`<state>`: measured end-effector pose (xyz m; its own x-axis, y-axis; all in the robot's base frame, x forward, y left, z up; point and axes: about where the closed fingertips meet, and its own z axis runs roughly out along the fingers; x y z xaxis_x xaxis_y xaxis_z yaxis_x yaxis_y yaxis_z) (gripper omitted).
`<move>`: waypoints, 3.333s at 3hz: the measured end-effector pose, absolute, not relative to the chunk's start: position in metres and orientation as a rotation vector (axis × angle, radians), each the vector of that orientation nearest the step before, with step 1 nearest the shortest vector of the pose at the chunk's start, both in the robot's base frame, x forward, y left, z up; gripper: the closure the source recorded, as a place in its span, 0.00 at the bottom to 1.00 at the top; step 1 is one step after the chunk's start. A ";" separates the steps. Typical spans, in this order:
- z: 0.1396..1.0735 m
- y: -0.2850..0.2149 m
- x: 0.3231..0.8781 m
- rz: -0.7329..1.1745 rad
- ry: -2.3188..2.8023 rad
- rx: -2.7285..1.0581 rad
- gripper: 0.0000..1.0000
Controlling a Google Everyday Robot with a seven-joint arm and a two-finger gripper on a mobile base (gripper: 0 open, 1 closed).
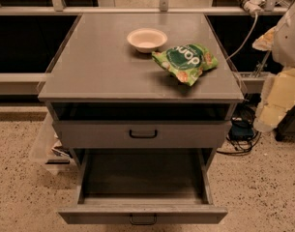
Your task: Place green rice chip bag into middle drawer
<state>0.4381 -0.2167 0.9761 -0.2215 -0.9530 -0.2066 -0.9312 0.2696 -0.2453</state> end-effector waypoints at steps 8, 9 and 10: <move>0.851 -0.127 0.668 0.381 1.960 -1.807 0.18; 0.851 -0.127 0.668 0.381 1.960 -1.807 0.41; 0.851 -0.127 0.668 0.381 1.960 -1.807 0.64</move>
Offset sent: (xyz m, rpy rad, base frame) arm 0.0438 -0.0186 -0.0026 0.0461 -0.0149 -0.0499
